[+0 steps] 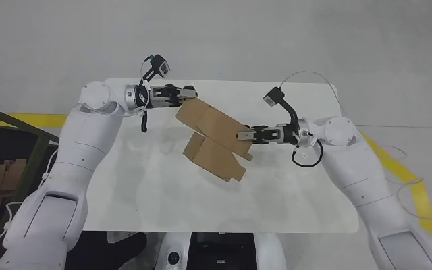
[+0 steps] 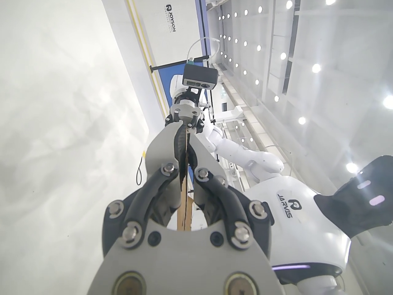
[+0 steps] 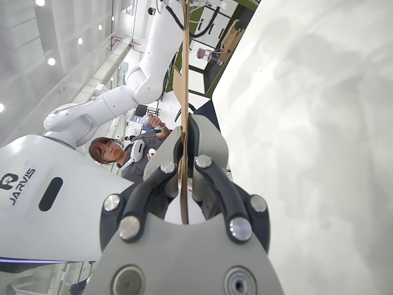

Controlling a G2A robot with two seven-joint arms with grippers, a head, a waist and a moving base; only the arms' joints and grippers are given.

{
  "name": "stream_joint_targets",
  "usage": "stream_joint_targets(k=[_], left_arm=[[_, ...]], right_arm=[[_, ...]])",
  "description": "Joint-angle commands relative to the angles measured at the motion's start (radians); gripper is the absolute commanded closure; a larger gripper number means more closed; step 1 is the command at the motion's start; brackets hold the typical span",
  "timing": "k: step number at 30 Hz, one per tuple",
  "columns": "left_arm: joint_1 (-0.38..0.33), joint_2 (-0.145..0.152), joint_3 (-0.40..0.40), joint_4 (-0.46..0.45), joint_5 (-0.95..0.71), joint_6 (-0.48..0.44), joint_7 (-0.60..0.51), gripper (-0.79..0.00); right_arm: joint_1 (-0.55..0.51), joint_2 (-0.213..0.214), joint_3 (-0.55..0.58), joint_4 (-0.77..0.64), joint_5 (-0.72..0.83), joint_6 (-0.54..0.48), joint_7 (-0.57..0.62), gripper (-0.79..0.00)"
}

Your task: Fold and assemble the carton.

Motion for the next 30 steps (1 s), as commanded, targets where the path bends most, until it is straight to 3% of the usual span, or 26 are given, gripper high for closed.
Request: stream_joint_targets(k=[1,8,19,30], left_arm=[[0.001,0.002,-0.012,0.003,-0.008,-0.001,0.004,-0.785],[0.031,0.013,-0.074,-0.011,-0.031,0.006,0.083,-0.785],[0.155,0.037,-0.149,-0.173,0.069,0.088,0.307,-0.785],[0.216,0.023,-0.096,-0.282,0.045,0.252,0.406,-0.785]], right_arm=[[0.001,0.0,0.003,0.004,0.009,0.004,0.0,0.0],[-0.004,0.0,0.024,0.028,0.043,0.071,-0.044,0.0],[-0.062,0.012,0.091,-0.049,0.007,0.305,-0.302,0.0],[-0.181,0.022,0.156,-0.261,-0.05,0.408,-0.546,0.0]])
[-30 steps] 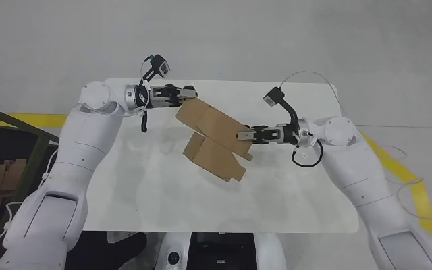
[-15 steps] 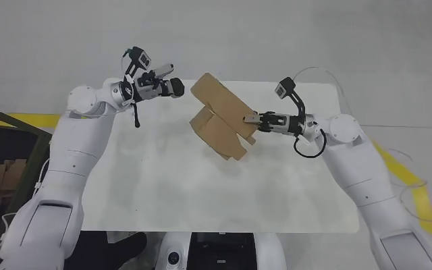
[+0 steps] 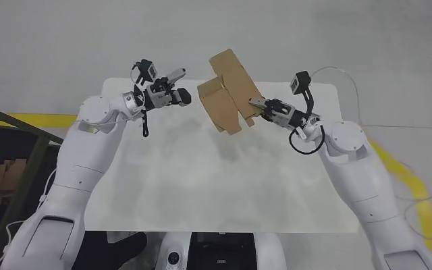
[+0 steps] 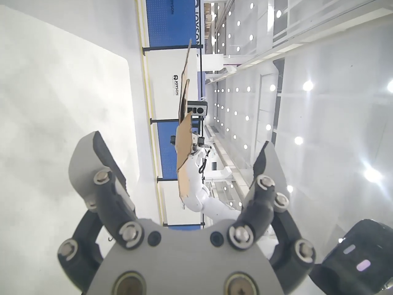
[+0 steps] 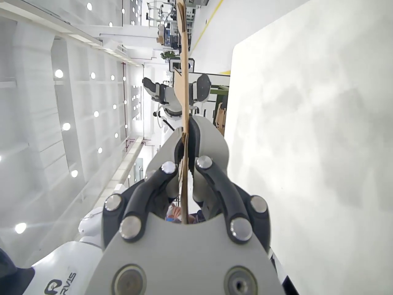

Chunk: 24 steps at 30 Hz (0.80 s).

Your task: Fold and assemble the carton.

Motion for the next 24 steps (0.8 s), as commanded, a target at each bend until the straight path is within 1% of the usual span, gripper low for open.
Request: stream_joint_targets(k=[1,5,11,21,22,23,24], left_arm=[[0.002,-0.005,0.022,-0.017,0.004,0.017,0.003,-0.785],[0.0,-0.016,0.062,-0.038,-0.014,0.04,0.003,-0.785],[0.0,-0.029,0.098,-0.048,-0.044,0.063,-0.014,-0.785],[0.008,-0.04,0.129,-0.084,-0.028,0.062,-0.013,-0.785],[0.009,-0.042,0.133,-0.086,-0.023,0.062,-0.012,-0.77],[0.009,-0.043,0.136,-0.087,-0.019,0.064,-0.01,-0.705],[0.008,-0.044,0.139,-0.087,-0.016,0.066,-0.007,-0.52]], right_arm=[[-0.017,0.0,0.005,-0.027,-0.009,0.008,-0.029,0.0],[-0.04,-0.003,0.005,-0.053,-0.005,0.019,-0.075,0.0],[-0.048,-0.01,0.004,-0.056,-0.001,0.02,-0.118,0.0],[-0.048,-0.021,-0.004,-0.05,-0.012,0.031,-0.171,0.0],[-0.046,-0.022,-0.007,-0.049,-0.014,0.032,-0.172,0.0],[-0.045,-0.023,-0.008,-0.047,-0.014,0.033,-0.175,0.0],[-0.044,-0.024,-0.011,-0.045,-0.016,0.035,-0.178,0.0]])
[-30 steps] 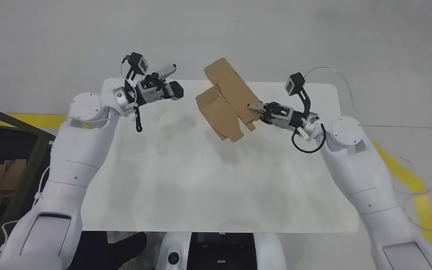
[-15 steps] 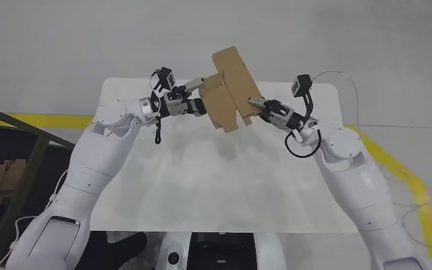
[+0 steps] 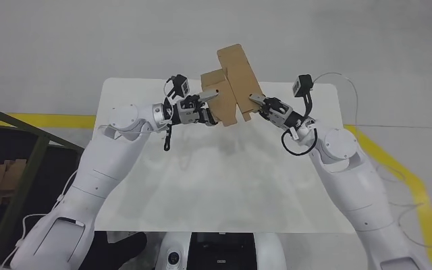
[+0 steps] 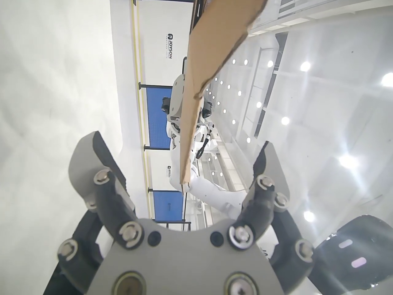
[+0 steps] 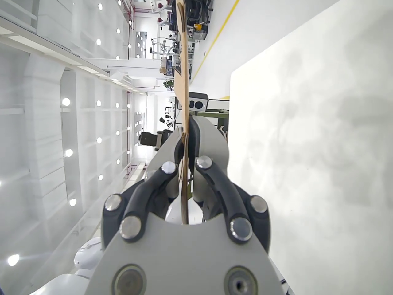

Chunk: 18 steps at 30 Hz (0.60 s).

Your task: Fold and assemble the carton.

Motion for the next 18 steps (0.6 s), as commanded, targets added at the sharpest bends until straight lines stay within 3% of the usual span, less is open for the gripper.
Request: stream_joint_targets(k=[1,3,15,16,17,18], left_arm=[[-0.003,-0.002,0.006,0.001,0.007,0.004,0.005,-0.388],[-0.006,-0.005,0.01,0.003,0.01,0.006,0.009,-0.302],[-0.02,-0.018,0.025,0.034,0.017,0.007,0.02,0.0],[-0.021,-0.018,0.025,0.036,0.017,0.006,0.02,0.0],[-0.022,-0.019,0.025,0.038,0.016,0.006,0.021,0.0],[-0.023,-0.02,0.025,0.04,0.016,0.006,0.021,0.0]], right_arm=[[0.002,-0.002,-0.003,0.003,-0.005,0.003,-0.005,0.0],[0.003,-0.004,-0.006,0.005,-0.007,0.004,-0.011,0.0],[0.004,-0.015,-0.009,0.016,-0.017,0.014,-0.025,0.0],[0.004,-0.015,-0.009,0.017,-0.018,0.016,-0.026,-0.132],[0.004,-0.016,-0.008,0.017,-0.019,0.019,-0.03,-0.348],[0.003,-0.017,-0.008,0.016,-0.023,0.023,-0.036,-0.785]])
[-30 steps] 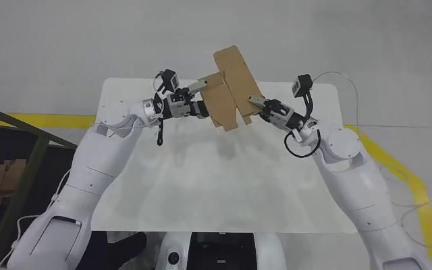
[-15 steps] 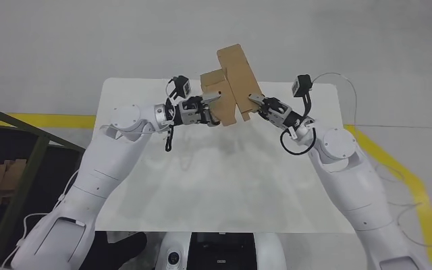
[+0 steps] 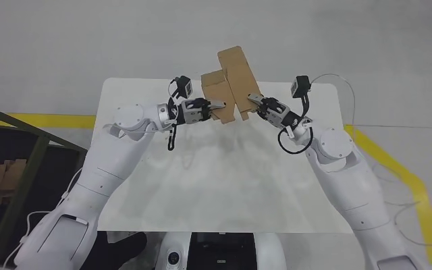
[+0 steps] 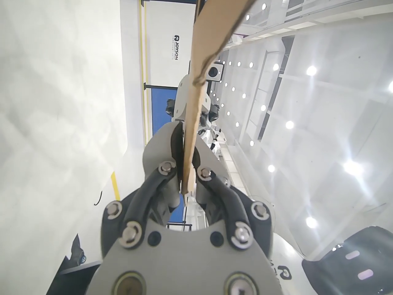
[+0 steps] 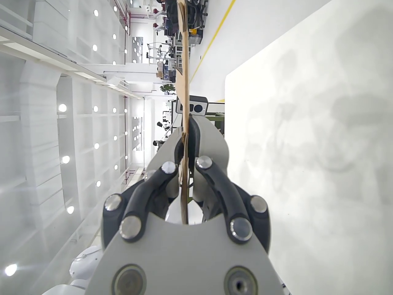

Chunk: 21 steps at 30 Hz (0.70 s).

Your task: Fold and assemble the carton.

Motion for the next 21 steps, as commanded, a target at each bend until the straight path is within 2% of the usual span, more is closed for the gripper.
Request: stream_joint_targets(k=[1,6,10,21], left_arm=[[-0.002,-0.002,-0.001,0.003,-0.002,0.0,-0.001,0.0],[-0.009,-0.002,-0.018,0.014,-0.008,0.001,-0.011,0.0],[-0.02,0.003,-0.039,0.027,0.005,0.005,-0.047,0.0],[-0.089,0.025,-0.061,0.06,0.115,-0.03,-0.333,0.0]], right_arm=[[-0.001,-0.001,0.002,-0.002,-0.008,0.007,-0.011,-0.785],[-0.005,-0.001,0.021,0.0,-0.015,0.007,-0.007,-0.785],[0.001,0.005,0.052,0.032,-0.02,-0.019,0.054,-0.785],[0.061,0.025,0.099,0.178,-0.093,-0.226,0.353,-0.785]])
